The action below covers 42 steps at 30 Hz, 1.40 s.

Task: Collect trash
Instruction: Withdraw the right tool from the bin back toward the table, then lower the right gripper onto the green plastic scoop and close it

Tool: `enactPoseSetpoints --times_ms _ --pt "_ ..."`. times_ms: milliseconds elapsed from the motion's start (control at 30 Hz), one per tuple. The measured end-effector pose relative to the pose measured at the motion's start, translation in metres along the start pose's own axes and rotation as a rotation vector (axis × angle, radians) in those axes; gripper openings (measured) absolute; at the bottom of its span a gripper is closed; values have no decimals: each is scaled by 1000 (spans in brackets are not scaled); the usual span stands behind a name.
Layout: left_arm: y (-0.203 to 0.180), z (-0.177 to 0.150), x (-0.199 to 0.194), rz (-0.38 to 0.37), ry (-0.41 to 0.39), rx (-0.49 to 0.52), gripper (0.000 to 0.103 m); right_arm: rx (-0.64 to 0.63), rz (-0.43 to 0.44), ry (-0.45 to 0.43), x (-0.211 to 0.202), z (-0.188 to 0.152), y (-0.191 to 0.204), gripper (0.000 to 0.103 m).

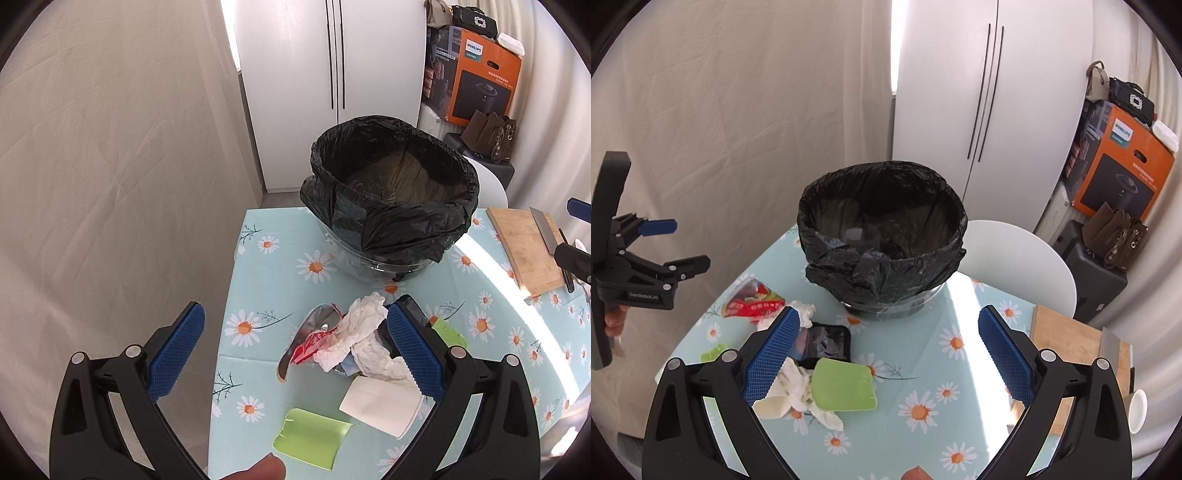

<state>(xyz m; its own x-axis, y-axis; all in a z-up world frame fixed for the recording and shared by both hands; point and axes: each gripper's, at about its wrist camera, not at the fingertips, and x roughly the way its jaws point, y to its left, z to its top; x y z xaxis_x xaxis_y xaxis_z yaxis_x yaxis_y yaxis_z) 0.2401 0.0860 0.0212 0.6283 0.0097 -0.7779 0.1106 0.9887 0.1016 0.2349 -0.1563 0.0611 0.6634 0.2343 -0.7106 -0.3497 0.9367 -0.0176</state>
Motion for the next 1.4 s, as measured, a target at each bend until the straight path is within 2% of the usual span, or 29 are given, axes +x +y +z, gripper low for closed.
enactPoseSetpoints --times_ms 100,400,800,1100,1400 --pt "2 -19 0 4 22 -14 97 -3 36 16 3 -11 5 93" --pt "10 -82 17 24 119 -50 97 -29 64 116 31 -47 22 93" --pt "8 -146 54 -11 223 -37 97 -74 86 236 69 -80 30 93" --pt "-10 -169 81 -29 263 51 97 -88 84 334 109 -96 31 93" --pt "-13 -172 110 -74 337 106 97 -64 120 411 144 -100 22 93"
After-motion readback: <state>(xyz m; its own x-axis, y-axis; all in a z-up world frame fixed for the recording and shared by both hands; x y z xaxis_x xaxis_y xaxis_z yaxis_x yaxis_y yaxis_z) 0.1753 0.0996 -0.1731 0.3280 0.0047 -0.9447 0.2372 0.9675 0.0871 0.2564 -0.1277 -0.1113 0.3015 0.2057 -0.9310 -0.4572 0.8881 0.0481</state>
